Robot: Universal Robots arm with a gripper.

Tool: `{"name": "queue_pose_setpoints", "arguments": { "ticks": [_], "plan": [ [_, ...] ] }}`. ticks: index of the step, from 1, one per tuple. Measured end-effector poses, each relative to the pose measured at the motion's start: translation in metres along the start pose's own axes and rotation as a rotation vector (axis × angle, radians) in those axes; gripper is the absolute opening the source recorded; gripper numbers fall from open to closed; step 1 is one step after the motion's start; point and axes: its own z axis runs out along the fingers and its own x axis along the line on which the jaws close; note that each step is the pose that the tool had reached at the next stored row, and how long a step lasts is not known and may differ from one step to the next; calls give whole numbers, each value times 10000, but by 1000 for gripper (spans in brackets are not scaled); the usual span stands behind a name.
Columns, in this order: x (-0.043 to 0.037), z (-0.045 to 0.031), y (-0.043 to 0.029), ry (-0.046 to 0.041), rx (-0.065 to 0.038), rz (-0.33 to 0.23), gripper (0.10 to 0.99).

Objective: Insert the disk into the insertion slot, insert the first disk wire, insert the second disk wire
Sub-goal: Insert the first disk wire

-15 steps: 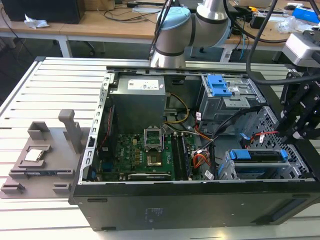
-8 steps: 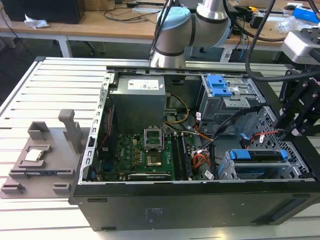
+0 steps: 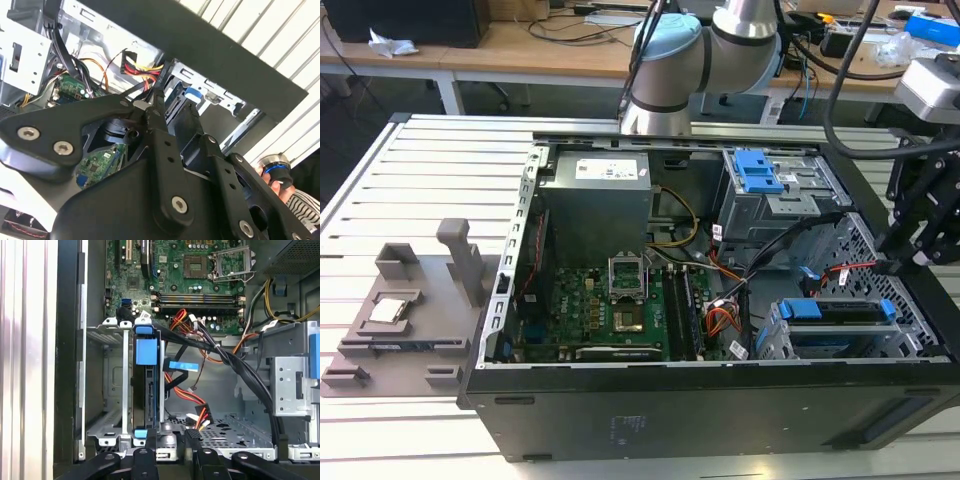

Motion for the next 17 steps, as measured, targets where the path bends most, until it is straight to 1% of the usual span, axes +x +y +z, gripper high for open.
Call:
{"name": "queue_pose_setpoints", "arguments": {
  "ticks": [1,3,5,8,9,11,13,16,17],
  "plan": [
    [-3,-2,-26,2,0,-8,361],
    [-15,-6,-108,12,-2,-35,361],
    [-26,-7,-159,40,-2,-62,361],
    [-49,26,-161,109,-2,-119,361],
    [-71,44,-150,132,-2,-144,361],
    [-109,92,-106,183,-1,-218,361],
    [-149,139,-76,253,1,-317,361],
    [-190,177,-72,368,2,-442,361],
    [-215,196,-73,444,1,-498,361]
  ]
}}
